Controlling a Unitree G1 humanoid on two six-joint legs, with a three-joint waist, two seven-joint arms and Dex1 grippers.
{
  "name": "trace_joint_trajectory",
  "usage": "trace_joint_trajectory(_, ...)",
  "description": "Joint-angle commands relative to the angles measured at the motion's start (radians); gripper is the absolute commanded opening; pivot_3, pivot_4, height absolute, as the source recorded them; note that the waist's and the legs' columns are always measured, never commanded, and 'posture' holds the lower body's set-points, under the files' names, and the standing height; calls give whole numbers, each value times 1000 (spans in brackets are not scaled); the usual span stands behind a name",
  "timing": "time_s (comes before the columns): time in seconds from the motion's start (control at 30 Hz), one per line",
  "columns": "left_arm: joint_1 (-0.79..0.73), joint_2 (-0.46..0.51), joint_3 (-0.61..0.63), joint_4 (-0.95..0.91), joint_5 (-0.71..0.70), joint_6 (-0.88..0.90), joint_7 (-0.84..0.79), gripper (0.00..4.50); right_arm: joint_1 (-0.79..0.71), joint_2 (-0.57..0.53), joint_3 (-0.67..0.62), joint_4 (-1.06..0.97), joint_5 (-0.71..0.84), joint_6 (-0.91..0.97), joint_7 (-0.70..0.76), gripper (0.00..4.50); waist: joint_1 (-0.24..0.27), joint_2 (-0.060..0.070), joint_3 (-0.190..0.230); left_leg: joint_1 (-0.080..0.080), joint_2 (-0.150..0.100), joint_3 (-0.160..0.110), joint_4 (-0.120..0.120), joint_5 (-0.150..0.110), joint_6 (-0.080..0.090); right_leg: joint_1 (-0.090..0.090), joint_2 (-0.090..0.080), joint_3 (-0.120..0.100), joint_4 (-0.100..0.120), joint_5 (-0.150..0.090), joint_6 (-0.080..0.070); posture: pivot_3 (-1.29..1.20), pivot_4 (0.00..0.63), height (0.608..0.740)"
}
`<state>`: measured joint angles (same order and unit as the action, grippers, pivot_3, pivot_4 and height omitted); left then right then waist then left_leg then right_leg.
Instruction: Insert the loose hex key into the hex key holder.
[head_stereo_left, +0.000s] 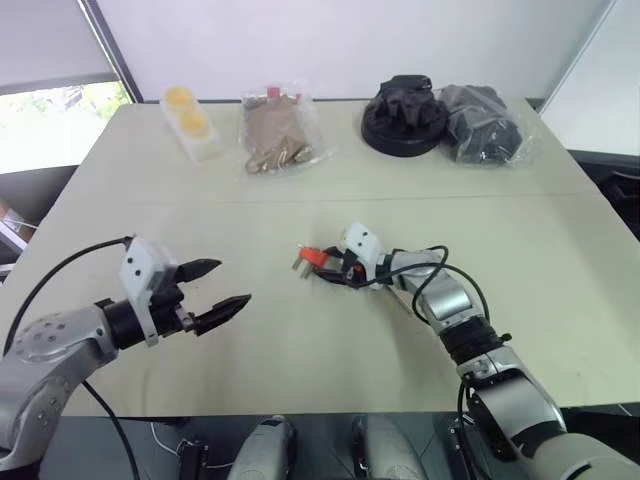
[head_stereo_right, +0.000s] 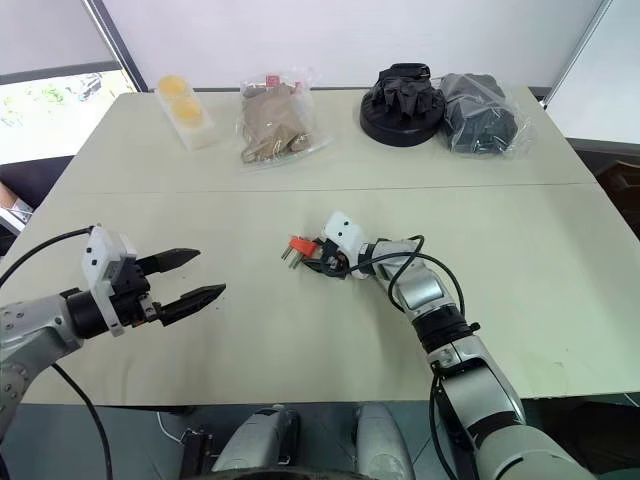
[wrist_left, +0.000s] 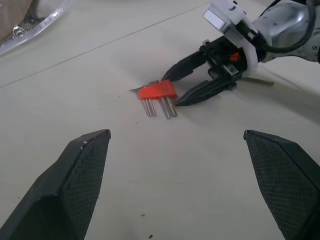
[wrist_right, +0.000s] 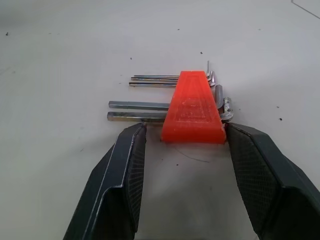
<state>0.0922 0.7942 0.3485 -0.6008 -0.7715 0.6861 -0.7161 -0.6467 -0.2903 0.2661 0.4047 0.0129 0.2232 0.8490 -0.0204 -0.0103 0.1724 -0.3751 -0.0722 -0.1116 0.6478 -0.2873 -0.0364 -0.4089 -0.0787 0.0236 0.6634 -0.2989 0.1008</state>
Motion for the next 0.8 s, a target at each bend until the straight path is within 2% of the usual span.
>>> trace_joint_trajectory(0.03,1,0,14,-21,12,-26,-1,4500,1,6,-3,28,-18,-7,-31,2036,0,0,0,0,0,0,0,0,0,0,0,0,0,0,0,0,150,740)
trace_joint_trajectory(0.13,1,-1,12,-18,16,-31,-3,4500,3,8,-3,36,-20,-17,-36,986,1,0,0,0,0,0,0,0,0,1,0,0,0,0,0,0,150,740)
trace_joint_trajectory(0.37,-18,-18,25,6,-3,-26,2,4500,-3,-9,15,8,-55,-108,-47,1001,2,0,0,1,0,0,0,0,0,1,0,0,0,0,0,0,150,740)
trace_joint_trajectory(0.5,-102,-3,39,48,-60,9,-2,4500,-47,-64,20,3,-156,-348,-137,1001,7,0,0,0,0,0,0,0,0,1,0,0,0,0,0,0,150,740)
trace_joint_trajectory(0.63,-254,13,53,128,-157,72,6,4500,-135,-152,16,56,-268,-632,-259,1001,3,0,0,-1,-1,0,1,0,-1,-1,0,-1,0,0,0,0,150,740)
trace_joint_trajectory(0.8,-392,20,6,211,-181,105,-25,4500,-234,-240,10,87,-292,-859,-271,1001,-10,0,0,-1,0,0,-1,1,-1,-1,1,-1,0,0,0,0,150,740)
